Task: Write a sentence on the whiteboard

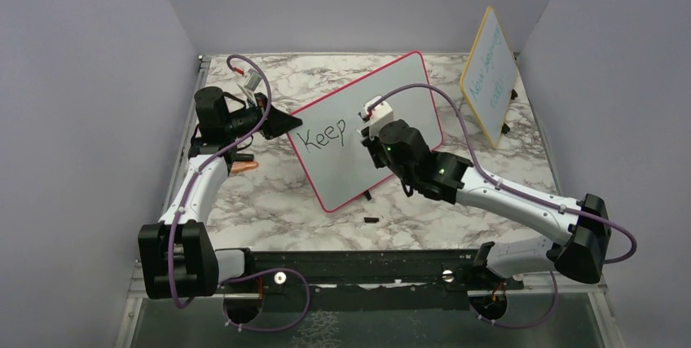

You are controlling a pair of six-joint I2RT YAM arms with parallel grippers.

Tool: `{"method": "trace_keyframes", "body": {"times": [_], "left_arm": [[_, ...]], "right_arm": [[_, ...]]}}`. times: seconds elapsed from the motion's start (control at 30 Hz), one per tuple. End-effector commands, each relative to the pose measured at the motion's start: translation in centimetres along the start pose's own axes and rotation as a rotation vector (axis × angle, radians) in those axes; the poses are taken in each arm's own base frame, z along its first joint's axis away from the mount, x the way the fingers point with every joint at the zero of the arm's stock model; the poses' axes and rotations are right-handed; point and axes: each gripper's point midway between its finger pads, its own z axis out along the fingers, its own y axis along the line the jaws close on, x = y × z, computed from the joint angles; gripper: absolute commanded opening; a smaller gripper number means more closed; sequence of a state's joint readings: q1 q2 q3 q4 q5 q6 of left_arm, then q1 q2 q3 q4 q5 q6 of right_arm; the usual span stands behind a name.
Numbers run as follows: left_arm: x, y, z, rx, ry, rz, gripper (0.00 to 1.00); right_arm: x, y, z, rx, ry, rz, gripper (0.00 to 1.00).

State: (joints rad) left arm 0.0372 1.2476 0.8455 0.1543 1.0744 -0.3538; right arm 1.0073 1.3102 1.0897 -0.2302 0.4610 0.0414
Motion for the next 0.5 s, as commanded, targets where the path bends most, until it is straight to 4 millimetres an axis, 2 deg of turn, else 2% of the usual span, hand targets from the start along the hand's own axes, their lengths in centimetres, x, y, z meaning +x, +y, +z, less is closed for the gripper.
{"method": "trace_keyframes", "body": {"times": [0.0,0.3,0.47], "left_arm": [[1.6,1.3,0.4,-0.039,0.043,0.005,0.00],[1.7,1.4,0.4,-0.042,0.045,0.004,0.00],[1.8,1.4,0.4,-0.037,0.049,-0.001,0.00]], "right_arm": [[-1.4,-2.8,-0.7,0.074,-0.065,0.021,0.00],[-1.7,-4.3,-0.2,0.071,-0.104,0.040,0.00],[-1.7,-4.1,0.5,0.069,-0.112,0.024,0.00]]}}
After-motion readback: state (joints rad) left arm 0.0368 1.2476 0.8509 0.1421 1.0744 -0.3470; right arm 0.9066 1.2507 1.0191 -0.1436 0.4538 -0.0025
